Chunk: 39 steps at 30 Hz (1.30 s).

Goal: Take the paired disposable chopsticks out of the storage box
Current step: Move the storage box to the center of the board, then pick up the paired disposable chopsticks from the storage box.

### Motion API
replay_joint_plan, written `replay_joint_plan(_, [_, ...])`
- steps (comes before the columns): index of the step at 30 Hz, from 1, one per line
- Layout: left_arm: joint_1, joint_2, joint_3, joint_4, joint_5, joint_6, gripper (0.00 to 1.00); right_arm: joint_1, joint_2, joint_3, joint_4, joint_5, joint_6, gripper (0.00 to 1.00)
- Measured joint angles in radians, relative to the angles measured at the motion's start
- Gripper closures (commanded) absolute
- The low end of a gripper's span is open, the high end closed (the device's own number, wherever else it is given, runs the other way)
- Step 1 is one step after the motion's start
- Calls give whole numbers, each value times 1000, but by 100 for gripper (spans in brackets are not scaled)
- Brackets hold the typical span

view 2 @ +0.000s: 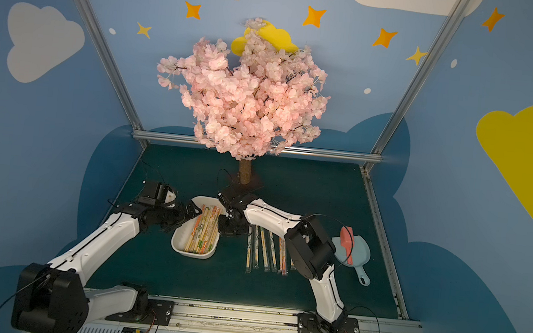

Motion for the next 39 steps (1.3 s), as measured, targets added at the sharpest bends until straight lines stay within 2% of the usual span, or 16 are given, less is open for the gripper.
replay_joint_plan(6, [0, 8, 21, -30, -12, 72, 0, 1, -11, -10, 5, 0, 15, 65])
replay_joint_plan(11, [-13, 43, 56, -47, -35, 128, 2, -6, -118, -143, 39, 3, 46, 53])
replay_joint_plan(15, [-52, 92, 86, -64, -69, 159, 12, -8, -227, -257, 88, 6, 82, 39])
replay_joint_plan(19, [-94, 156, 110, -77, -101, 178, 27, -8, -318, -348, 148, 18, 113, 18])
replay_joint_plan(20, [-101, 172, 114, -80, -111, 180, 32, -8, -335, -367, 164, 22, 123, 8])
replay_joint_plan(21, [-106, 185, 117, -82, -117, 181, 36, -8, -352, -386, 179, 25, 130, 5])
replay_joint_plan(25, [-116, 240, 138, -94, -156, 188, 46, -8, -420, -469, 237, 42, 146, 5])
replay_joint_plan(29, [-120, 296, 179, -119, -196, 199, 52, -3, -471, -534, 293, 44, 150, 4])
replay_joint_plan(33, [-123, 352, 220, -142, -234, 210, 60, 2, -480, -545, 330, 34, 149, 4])
replay_joint_plan(39, [-124, 426, 247, -164, -282, 225, 66, 6, -480, -545, 344, 17, 149, 4])
